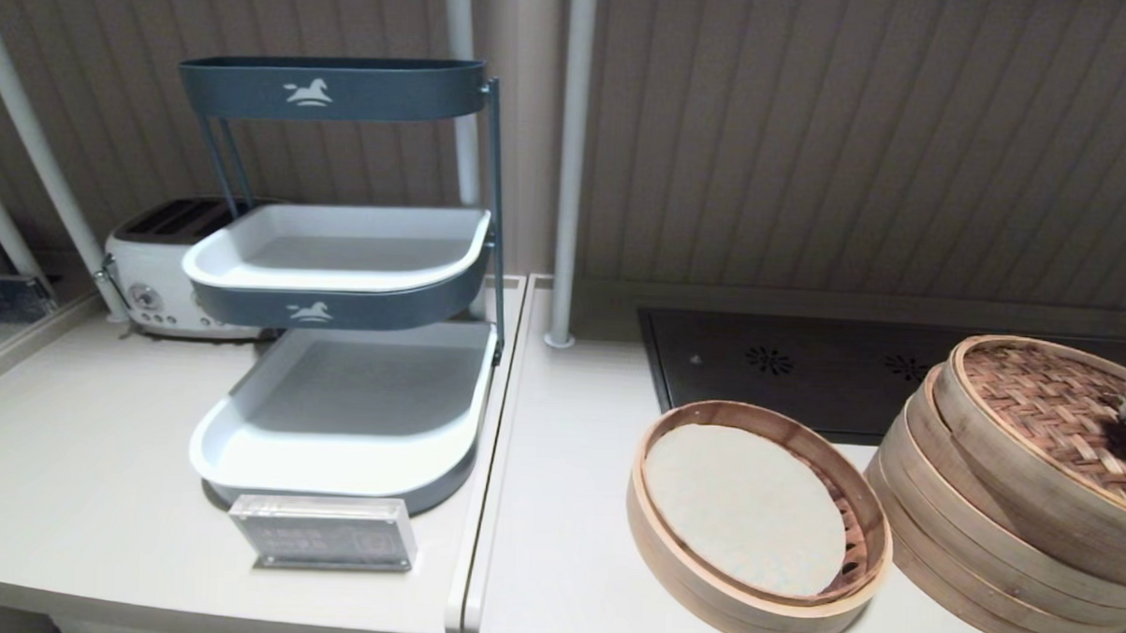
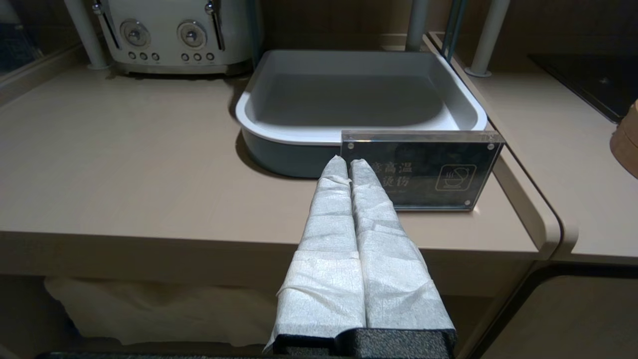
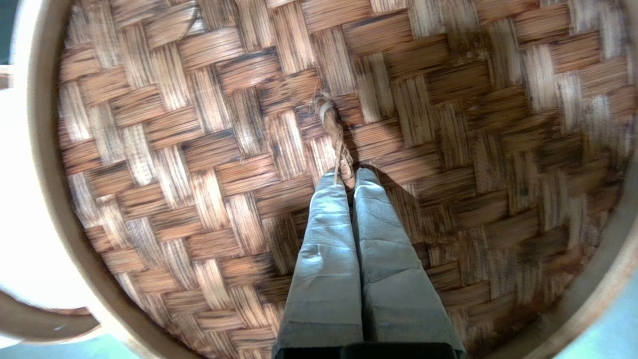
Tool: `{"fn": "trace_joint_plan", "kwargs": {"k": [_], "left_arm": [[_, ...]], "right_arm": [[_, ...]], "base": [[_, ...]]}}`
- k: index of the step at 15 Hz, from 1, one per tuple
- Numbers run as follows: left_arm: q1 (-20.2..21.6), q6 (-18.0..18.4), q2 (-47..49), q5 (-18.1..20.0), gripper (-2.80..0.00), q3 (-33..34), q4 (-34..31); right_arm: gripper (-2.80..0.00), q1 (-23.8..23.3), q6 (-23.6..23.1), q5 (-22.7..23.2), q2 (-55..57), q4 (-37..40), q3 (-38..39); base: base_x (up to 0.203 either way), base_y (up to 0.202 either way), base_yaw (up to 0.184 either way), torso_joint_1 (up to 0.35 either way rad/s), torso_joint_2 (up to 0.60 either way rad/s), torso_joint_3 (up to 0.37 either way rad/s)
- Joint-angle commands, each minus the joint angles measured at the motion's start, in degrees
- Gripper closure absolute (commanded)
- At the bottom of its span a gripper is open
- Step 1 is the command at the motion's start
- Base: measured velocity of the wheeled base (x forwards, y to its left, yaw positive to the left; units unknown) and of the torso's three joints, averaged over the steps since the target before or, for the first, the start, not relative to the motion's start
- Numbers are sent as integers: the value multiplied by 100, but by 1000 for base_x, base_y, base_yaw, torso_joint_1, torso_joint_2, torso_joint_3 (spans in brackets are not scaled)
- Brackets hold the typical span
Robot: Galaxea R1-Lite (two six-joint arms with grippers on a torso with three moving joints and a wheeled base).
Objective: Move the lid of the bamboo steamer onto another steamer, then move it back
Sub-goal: Pick up the steamer
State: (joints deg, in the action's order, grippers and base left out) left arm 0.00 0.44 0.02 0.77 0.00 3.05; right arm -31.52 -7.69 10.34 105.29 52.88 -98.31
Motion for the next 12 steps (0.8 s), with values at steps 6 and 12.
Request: {"fn": "trace_joint_plan", "kwargs": {"k": [6,12], "left_arm": [[0,0,-11,2,0,158,3],[0,0,-11,2,0,158,3]], "right_arm": [[0,-73,-4,274,18,47,60],[0,-64,48,275,-211,55,-294]], "base": [[0,0,0,0,0,0],[0,0,0,0,0,0]]}}
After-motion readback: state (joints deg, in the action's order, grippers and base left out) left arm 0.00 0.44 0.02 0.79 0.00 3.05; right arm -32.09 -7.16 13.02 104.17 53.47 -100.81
